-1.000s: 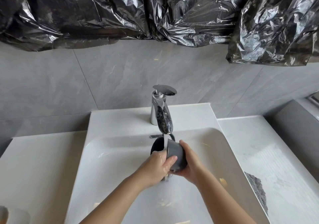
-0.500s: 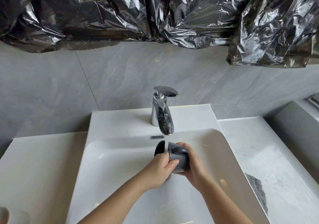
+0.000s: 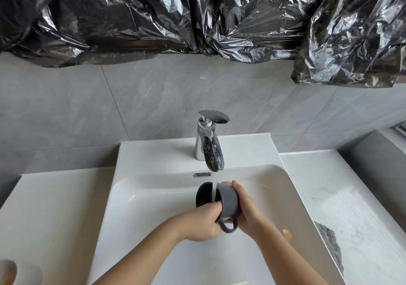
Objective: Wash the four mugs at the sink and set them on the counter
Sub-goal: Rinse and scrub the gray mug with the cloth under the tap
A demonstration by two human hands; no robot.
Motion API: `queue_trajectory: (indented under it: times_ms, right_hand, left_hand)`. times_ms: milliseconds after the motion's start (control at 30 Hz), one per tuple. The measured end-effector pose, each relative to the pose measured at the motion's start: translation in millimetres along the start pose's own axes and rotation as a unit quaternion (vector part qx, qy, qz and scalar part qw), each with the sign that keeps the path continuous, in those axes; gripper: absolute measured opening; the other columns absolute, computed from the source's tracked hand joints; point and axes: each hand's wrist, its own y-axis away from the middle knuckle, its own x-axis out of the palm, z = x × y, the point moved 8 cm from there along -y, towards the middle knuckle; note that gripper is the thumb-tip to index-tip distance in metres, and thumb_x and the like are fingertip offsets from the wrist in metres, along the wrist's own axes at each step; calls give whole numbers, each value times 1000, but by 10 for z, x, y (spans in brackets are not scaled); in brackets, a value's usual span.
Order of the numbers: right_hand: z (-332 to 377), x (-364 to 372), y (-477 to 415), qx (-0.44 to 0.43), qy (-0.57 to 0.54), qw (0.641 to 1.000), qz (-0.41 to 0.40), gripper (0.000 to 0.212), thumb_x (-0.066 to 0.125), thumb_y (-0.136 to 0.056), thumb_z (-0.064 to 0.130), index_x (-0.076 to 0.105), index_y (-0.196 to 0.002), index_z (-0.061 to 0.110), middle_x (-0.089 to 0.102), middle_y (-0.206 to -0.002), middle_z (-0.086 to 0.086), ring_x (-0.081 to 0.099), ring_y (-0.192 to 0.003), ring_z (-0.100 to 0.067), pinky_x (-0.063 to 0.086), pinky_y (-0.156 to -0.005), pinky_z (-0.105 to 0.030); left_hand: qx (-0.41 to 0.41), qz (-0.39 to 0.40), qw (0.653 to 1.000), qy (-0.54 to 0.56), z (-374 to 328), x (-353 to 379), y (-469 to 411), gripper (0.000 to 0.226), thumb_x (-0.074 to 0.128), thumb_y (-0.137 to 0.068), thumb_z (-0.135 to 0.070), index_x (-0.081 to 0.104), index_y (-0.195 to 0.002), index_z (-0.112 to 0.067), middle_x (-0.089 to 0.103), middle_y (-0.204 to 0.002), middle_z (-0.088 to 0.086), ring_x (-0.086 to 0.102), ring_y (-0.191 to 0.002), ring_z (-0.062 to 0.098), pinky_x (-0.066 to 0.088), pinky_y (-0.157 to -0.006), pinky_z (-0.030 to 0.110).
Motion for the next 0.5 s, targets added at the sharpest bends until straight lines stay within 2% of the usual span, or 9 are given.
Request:
queue_trajectory:
  times_ms: [67,100,167,233,267,333,400,433,500]
  right_hand:
    - [40,38,24,-54,-2,999,-2,26,42,-100,34,61,-100,16,68,-76,-8,65,-64,-18,50,-54,-27]
    - [31,61,35,-58,-10,998,4,24,42,-100,33,60,-101,18,68,-76,-7,65,-63,-18,49,-53,-27]
    - [-17,48,15,-14,-30,999,10,26,46,-97,40,64,-106,22,72,-86,-6,67,-72,-22,51,-62,-31]
    - [-80,7,-9,50,-16,999,7,37,49,-94,49,68,-108,21,74,-98,-9,68,-84,-27,52,-82,-44]
    - [-83,16,3,66,-7,998,10,43,50,-94,52,70,-109,17,74,-101,-12,68,-87,-29,51,-87,-47]
    - [-72,66,8,48,-25,998,11,48,50,-93,49,67,-115,10,71,-105,-16,66,-92,-31,49,-86,-44]
    - [-63,102,2,0,-56,998,19,49,52,-88,44,60,-123,11,68,-107,-15,63,-95,-30,48,-80,-41]
    - [-58,105,18,-16,-66,997,21,50,54,-84,43,59,-123,14,67,-107,-14,63,-93,-29,48,-77,-39]
    - [-90,78,23,17,-87,995,38,49,56,-81,43,60,-124,19,68,-112,-12,64,-95,-31,53,-74,-41]
  left_hand:
    - [-2,-56,993,101,16,-69,-52,23,47,-78,-21,52,-99,-15,54,-88,0,49,-80,12,42,-76,27]
    - [4,-90,991,98,22,-115,-45,24,47,-80,-25,55,-100,-14,59,-90,3,52,-82,12,45,-81,30]
    - [4,-120,993,20,64,-158,-33,26,45,-89,-26,55,-103,-7,65,-99,7,59,-87,14,49,-88,35]
    - [-6,-99,993,-69,135,-121,-30,23,43,-94,-26,50,-93,-3,62,-95,11,57,-85,24,47,-84,43]
    - [-9,-94,992,-87,143,-123,-31,23,43,-95,-26,47,-88,-4,59,-90,10,54,-81,25,46,-81,43]
    - [-9,-98,995,-29,77,-132,-47,22,46,-92,-30,51,-94,-8,60,-93,4,55,-82,19,46,-81,38]
    - [-5,-141,989,49,11,-193,-57,35,46,-90,-34,55,-117,-15,64,-111,-1,59,-101,12,47,-93,33]
    - [-4,-149,987,51,-5,-207,-50,33,45,-91,-33,54,-117,-13,64,-111,1,59,-101,13,47,-94,36]
    - [-1,-138,990,1,59,-178,-18,16,44,-94,-25,50,-98,-10,62,-95,6,56,-85,20,48,-85,42]
